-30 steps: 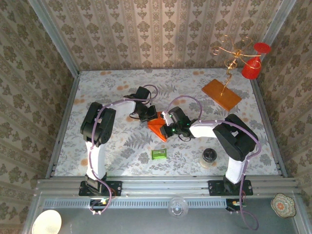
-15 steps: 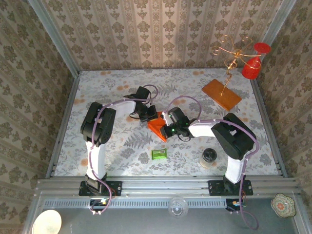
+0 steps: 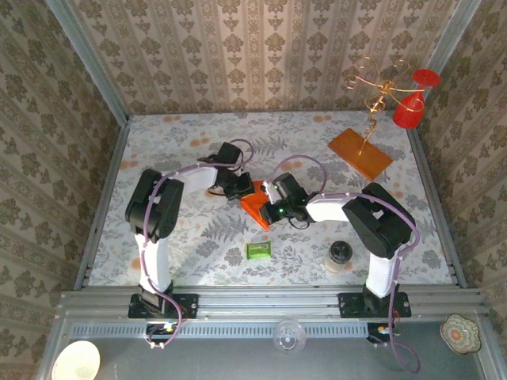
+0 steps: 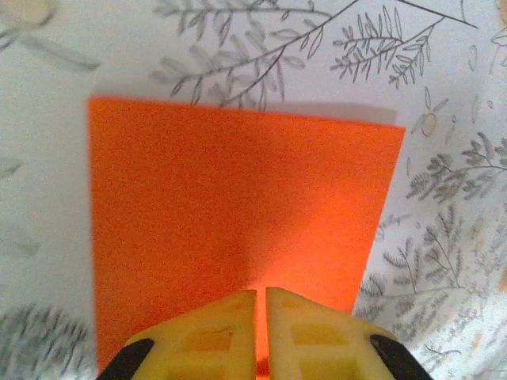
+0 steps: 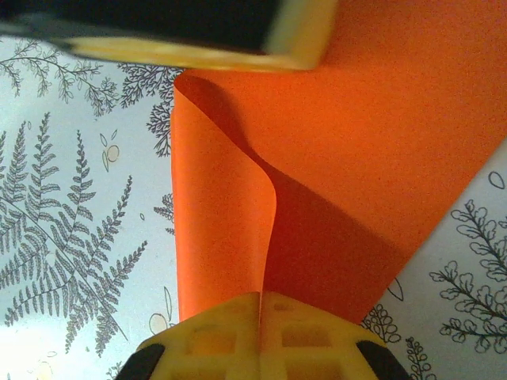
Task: Fold a paper plane with a square sheet of paper (pick it up from the middle)
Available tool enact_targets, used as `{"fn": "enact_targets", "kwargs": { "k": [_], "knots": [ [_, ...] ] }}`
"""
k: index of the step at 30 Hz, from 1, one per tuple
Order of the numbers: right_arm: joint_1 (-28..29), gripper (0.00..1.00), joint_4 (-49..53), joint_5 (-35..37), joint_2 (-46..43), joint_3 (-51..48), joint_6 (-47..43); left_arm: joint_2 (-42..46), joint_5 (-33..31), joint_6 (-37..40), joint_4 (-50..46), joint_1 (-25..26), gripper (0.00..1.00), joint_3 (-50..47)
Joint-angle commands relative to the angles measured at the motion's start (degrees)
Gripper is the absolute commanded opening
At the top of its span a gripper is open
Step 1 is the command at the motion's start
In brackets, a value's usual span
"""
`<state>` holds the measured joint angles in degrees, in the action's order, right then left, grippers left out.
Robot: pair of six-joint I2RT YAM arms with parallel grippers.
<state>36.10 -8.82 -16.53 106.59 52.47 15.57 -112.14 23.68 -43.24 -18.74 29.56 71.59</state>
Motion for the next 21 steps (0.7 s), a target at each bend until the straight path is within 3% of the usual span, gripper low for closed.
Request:
{"fn": "enact_targets", "kwargs": {
  "k": [1, 10, 17, 21],
  "knots": [
    [-0.5, 0.01, 1.2, -0.7, 1.4, 0.2, 1.2, 6.7, -1.8, -4.9, 4.0, -1.4, 0.15, -4.5],
    [-0.6, 0.01, 1.2, -2.0, 2.0, 0.8, 1.6, 17.0, -4.2, -12.4, 8.7, 0.3, 0.21, -15.1],
    [-0.7, 0.02, 0.6, -3.2, 2.0, 0.8, 1.7, 16.3, -5.3, -18.5, 13.0, 4.6, 0.21, -18.3],
    [-0.9, 0.02, 0.3, -4.0, 1.9, 0.8, 1.6, 14.2, -5.8, -19.2, 13.8, 5.5, 0.16, -17.7]
  ]
}}
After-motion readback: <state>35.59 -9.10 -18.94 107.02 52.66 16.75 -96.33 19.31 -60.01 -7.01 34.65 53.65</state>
